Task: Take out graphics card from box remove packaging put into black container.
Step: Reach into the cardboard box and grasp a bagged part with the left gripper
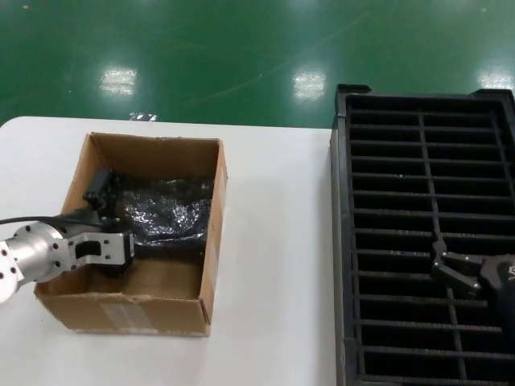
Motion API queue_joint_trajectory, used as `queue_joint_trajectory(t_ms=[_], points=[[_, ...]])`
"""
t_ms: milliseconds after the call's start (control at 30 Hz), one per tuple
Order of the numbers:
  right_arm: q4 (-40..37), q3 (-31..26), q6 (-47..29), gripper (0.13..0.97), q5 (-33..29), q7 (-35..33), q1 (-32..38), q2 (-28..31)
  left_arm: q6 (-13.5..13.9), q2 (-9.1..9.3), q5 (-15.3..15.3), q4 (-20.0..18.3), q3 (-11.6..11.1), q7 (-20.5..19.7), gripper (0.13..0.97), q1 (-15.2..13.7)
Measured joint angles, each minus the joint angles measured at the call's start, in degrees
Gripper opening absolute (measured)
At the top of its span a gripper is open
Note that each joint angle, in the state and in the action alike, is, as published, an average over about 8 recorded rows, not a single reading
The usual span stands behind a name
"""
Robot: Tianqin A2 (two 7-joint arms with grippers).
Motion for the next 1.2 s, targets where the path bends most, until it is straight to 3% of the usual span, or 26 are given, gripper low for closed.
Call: queue_joint_trajectory(t_ms=[267, 533, 767, 900, 1200], points=[[0.0, 0.0, 0.0, 0.966, 0.0, 0.0, 0.0, 0.0, -2.8, 3.52, -3.9, 8.1, -0.2, 8.8, 0.966, -2.6], [0.0, 0.0, 0.0, 0.966, 0.0, 0.0, 0.0, 0.0, -5.8, 7.42, -11.1, 14.1, -3.3, 21.6, 0.962, -4.5], [0.0, 0.0, 0.0, 0.966, 0.0, 0.0, 0.0, 0.0, -6.4, 9.35, -15.5, 16.6, -5.7, 31.1, 0.925, -5.2], [0.0, 0.0, 0.0, 0.966, 0.0, 0.0, 0.0, 0.0, -6.5, 9.43, -16.2, 15.6, -6.0, 32.7, 0.902, -4.7], [0.0, 0.0, 0.0, 0.966, 0.0, 0.0, 0.0, 0.0, -6.4, 8.14, -15.4, 12.2, -5.1, 30.7, 0.777, -2.6]])
